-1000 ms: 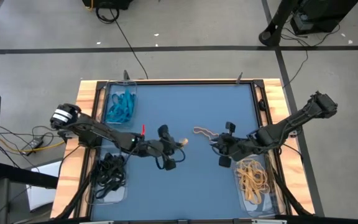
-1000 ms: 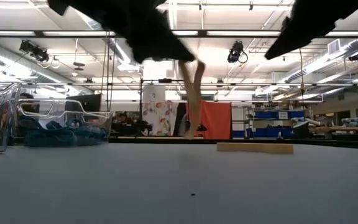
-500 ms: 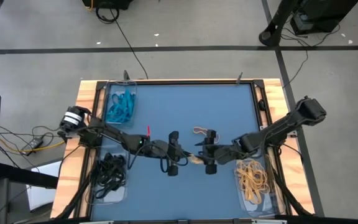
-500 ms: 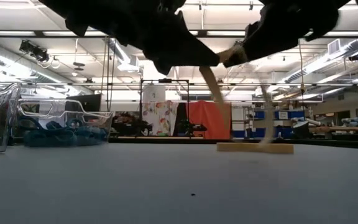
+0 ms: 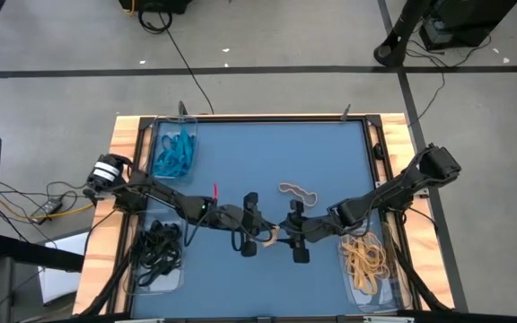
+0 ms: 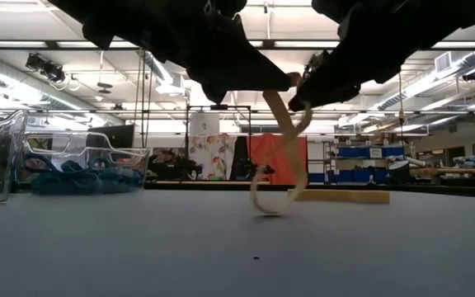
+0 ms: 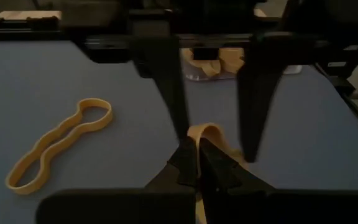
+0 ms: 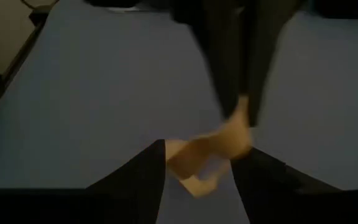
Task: Sort rubber bands into baskets
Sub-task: Put the yellow rubber band into the bottom right transparent bin
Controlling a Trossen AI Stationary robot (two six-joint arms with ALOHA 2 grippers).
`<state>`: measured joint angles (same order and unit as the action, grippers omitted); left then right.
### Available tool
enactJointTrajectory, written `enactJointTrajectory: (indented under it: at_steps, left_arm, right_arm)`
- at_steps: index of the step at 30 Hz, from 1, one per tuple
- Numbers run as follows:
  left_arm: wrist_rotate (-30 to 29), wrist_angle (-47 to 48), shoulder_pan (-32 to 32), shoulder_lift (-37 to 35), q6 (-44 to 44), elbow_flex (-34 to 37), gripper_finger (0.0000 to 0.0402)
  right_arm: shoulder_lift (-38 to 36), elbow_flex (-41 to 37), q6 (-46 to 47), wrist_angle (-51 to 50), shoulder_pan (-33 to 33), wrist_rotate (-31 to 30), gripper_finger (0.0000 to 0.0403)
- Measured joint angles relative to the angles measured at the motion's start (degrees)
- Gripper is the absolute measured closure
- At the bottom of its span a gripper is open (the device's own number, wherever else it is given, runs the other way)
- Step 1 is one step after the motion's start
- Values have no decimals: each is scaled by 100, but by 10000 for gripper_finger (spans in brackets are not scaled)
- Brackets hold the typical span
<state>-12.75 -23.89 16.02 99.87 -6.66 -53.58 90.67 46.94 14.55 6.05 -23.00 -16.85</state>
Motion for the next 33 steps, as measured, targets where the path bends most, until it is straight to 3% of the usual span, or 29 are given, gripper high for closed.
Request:
enactJointTrajectory:
  at_steps: [7, 14, 18, 25, 29, 33]
  left_arm:
    - [-121, -66, 217, 5, -2, 2, 396]
    - [-430, 3, 326, 5, -141, -1, 395]
    - [-435, 239, 324, 5, -444, 2, 375]
    - [-534, 190, 311, 4, -542, 235, 290]
    - [-1039, -20, 283, 3, -522, 356, 247]
    - [-1800, -42, 227, 8, -269, 423, 230]
  right_arm:
    - [219, 0, 285, 541, 0, -94, 251]
    - [199, 0, 494, 538, -86, 192, 388]
    - [159, 0, 747, 374, -184, 226, 393]
    - [-621, -2, 1371, -1102, -422, 873, 398]
    - [-1388, 0, 1753, -1899, -603, 1691, 398]
    - [-2147, 0, 2172, -2784, -1049, 2503, 398]
